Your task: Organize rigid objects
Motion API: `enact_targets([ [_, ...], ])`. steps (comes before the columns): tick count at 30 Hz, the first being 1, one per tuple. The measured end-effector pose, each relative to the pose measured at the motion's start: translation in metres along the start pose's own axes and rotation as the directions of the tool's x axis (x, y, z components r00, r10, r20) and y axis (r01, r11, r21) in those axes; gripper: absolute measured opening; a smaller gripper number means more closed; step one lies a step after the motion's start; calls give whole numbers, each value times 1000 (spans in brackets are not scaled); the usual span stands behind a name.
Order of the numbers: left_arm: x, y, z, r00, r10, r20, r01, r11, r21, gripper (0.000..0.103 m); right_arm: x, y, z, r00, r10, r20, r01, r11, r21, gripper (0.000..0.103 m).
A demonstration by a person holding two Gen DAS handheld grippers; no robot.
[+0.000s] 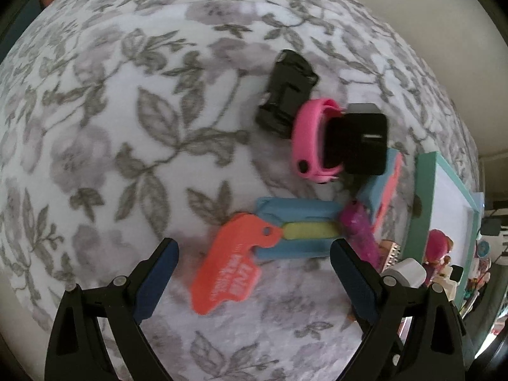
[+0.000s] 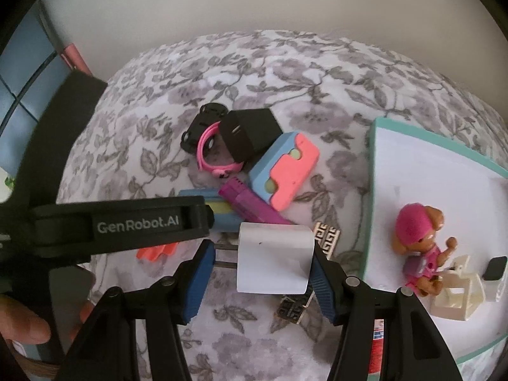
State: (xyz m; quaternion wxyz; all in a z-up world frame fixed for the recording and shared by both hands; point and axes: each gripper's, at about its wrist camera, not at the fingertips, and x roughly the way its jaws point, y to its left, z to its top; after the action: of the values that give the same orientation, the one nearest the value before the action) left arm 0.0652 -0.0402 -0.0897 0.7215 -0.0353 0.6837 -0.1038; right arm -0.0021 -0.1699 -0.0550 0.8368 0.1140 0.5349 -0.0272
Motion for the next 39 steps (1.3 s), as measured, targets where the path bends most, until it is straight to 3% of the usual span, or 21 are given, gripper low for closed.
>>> enact_targets([
  [9,12,-46,7,1000,-18,26,16,999,46,96,-26,-28,4,999,13,44,-17,995,97,61],
  [22,39,-102,21,993,100,55,-107,984,142,96,-29,-54,0,999,-4,32,-2,985,173,61],
  [27,51,-120,15,984,170,59,-178,962,208,96,-28,-56,-1,1000,-10,26,5,984,179,61],
  [30,52,-123,13,985,166,55,-173,963,205,96,-27,-57,-2,1000,-10,23,6,983,184,61],
  [33,51,-125,14,986,156,52,-163,967,197,91,-26,-57,-3,1000,-13,18,9,983,186,61],
  [39,43,-119,14,988,142,62,-151,971,186,68,-24,-59,-3,1000,-15,12,13,981,194,61],
])
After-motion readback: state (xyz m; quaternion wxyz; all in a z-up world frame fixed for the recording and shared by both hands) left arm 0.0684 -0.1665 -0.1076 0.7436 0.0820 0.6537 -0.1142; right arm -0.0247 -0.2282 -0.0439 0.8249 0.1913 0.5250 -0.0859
